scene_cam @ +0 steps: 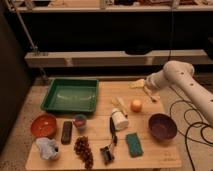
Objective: Wipe purple bowl with eraser
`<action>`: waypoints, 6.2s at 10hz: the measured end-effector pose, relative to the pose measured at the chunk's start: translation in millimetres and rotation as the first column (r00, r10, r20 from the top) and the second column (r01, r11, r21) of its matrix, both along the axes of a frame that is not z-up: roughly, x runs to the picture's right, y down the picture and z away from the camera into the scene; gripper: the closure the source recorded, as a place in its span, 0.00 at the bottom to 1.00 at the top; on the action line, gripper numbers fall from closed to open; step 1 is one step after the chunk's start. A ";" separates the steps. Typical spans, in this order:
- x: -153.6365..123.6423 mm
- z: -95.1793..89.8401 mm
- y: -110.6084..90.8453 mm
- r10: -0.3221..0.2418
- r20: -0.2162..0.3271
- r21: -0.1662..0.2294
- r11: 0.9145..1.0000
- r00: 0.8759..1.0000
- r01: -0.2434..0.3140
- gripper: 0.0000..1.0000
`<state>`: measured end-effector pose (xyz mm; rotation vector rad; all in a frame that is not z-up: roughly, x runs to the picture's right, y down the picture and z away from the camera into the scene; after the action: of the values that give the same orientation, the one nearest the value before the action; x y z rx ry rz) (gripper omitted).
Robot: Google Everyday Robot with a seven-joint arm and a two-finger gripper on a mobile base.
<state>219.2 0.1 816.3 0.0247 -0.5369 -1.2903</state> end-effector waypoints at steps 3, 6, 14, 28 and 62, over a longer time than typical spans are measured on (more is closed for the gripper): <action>-0.1 0.0 0.0 0.000 0.000 0.000 1.000 1.000 0.000 0.20; 1.0 -2.1 -0.3 -0.021 -0.015 -0.001 1.000 1.000 0.021 0.20; -35.1 -79.4 -52.5 -0.222 -0.543 0.116 0.935 0.810 0.334 0.20; -102.0 -133.0 16.3 -0.448 -0.375 -0.014 0.878 0.812 0.478 0.20; -274.6 -150.4 81.1 -0.708 0.122 -0.354 0.624 0.696 0.697 0.20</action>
<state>-55.4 81.2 665.9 -0.5908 -0.8086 -1.9326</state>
